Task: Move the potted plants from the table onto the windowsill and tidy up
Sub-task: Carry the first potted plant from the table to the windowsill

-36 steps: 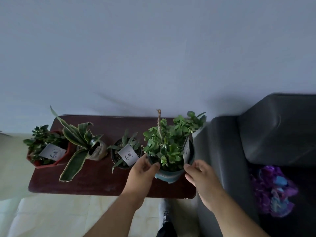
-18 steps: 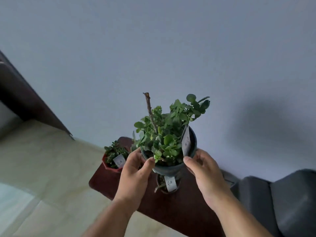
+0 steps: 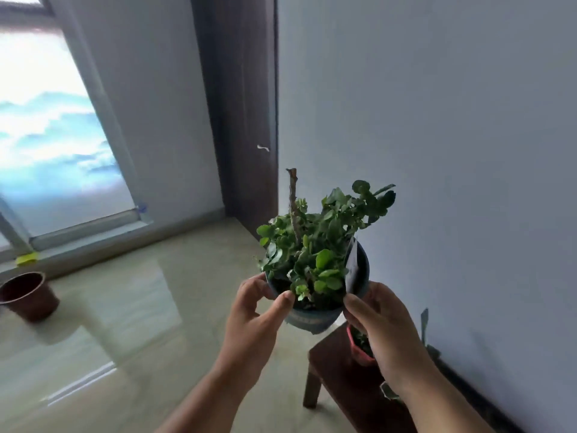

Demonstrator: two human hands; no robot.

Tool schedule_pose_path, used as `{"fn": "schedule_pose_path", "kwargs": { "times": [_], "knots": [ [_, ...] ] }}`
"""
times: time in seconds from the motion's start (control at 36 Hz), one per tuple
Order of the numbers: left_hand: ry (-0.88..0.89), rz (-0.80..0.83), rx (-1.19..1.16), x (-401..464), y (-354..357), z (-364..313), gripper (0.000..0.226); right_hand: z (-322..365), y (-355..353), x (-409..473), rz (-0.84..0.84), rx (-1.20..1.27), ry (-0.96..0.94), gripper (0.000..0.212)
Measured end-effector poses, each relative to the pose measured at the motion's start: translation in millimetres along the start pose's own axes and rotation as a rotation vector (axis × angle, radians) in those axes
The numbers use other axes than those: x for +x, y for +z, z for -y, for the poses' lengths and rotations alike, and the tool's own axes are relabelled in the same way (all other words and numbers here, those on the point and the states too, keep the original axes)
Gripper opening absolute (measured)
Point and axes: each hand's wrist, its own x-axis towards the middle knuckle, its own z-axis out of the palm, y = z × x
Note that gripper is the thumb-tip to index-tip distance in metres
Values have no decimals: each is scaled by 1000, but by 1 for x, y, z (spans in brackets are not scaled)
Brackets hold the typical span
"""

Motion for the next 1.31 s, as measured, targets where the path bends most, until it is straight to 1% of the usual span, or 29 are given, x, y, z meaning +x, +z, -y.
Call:
{"fn": "schedule_pose_path", "kwargs": {
  "times": [0.06, 0.08, 0.14, 0.22, 0.28, 0.33, 0.39, 0.44, 0.5, 0.56, 0.64, 0.69, 0.75, 0.83, 0.92, 1.03, 1.14, 1.22, 1.31],
  "knots": [
    [14, -81, -33, 0, -38, -11, 32, 0, 40, 7, 73, 19, -20, 19],
    [22, -125, -59, 0, -62, -17, 39, 1, 66, 12, 118, 29, -23, 20],
    [30, -168, -91, -1, -90, -23, 51, 2, 96, 18, 186, 45, -33, 26],
    [45, -218, -75, 2, -137, -27, 60, 4, 147, 29, 274, 53, -55, 33],
    [57, -265, -48, 6, -167, -26, 63, 3, 181, 39, 330, 66, -69, 44],
    [57, -314, -18, 12, -191, -25, 62, 0, 208, 51, 380, 76, -78, 50],
    [62, -372, 8, 22, -215, -20, 62, -6, 236, 67, 432, 88, -61, 49],
    [61, -396, 15, 30, -228, -20, 65, -11, 254, 78, 464, 111, -36, 49],
    [62, -407, -15, 44, -245, -16, 67, -18, 278, 97, 529, 118, -11, 40],
    [66, -407, -39, 66, -262, -10, 64, -28, 306, 126, 605, 94, 19, 31],
    [71, -430, -39, 98, -284, -10, 62, -34, 345, 162, 684, 53, 30, 33],
    [84, -463, -25, 126, -298, -9, 56, -35, 368, 191, 713, 41, 23, 32],
    [82, -485, -21, 148, -309, -12, 52, -28, 387, 213, 715, 41, 13, 39],
    [75, -533, 2, 184, -332, -13, 54, -20, 419, 248, 767, 84, 32, 54],
    [77, -571, 0, 212, -352, -15, 60, -15, 451, 275, 813, 113, 42, 62],
    [59, -612, 1, 245, -384, -14, 62, -17, 499, 307, 846, 96, 62, 65],
    [56, -647, 13, 282, -431, -5, 67, -30, 556, 343, 861, 77, 56, 62],
    [46, -657, -13, 306, -461, 2, 66, -37, 594, 362, 882, 89, 97, 62],
    [50, -659, -20, 336, -506, 8, 64, -41, 645, 382, 872, 142, 167, 70]
  ]
}}
